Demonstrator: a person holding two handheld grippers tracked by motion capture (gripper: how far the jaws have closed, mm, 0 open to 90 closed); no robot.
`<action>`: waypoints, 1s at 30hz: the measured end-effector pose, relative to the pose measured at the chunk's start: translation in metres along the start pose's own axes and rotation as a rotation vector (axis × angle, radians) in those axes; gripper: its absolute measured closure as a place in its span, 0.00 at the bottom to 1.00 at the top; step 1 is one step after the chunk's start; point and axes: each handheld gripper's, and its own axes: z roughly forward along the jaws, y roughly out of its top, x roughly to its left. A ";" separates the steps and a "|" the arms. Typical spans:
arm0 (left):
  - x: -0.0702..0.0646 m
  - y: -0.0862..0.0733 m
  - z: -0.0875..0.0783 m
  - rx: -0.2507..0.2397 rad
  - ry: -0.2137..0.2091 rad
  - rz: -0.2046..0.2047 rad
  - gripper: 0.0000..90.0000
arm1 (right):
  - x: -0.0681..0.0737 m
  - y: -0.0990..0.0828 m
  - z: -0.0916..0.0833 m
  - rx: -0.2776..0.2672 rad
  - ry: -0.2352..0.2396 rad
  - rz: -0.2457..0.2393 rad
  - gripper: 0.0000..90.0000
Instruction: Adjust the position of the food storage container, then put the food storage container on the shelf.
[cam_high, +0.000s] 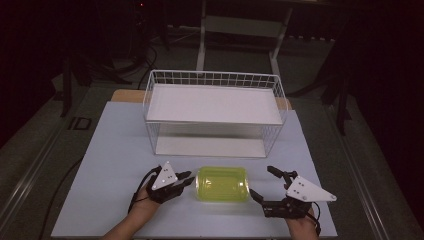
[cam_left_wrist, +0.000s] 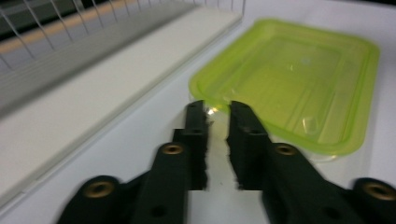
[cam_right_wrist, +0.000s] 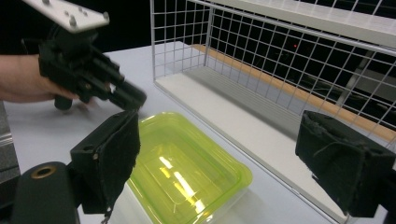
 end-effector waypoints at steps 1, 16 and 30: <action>0.004 0.002 -0.005 0.020 -0.020 -0.057 0.74 | 0.001 0.000 0.000 0.004 -0.004 0.013 0.15; 0.004 0.028 -0.032 -0.050 -0.102 -0.220 0.01 | -0.002 -0.001 0.006 0.060 0.004 0.070 0.18; -0.001 0.041 -0.020 0.004 -0.109 -0.261 0.02 | -0.015 -0.005 0.026 0.213 0.010 0.205 0.13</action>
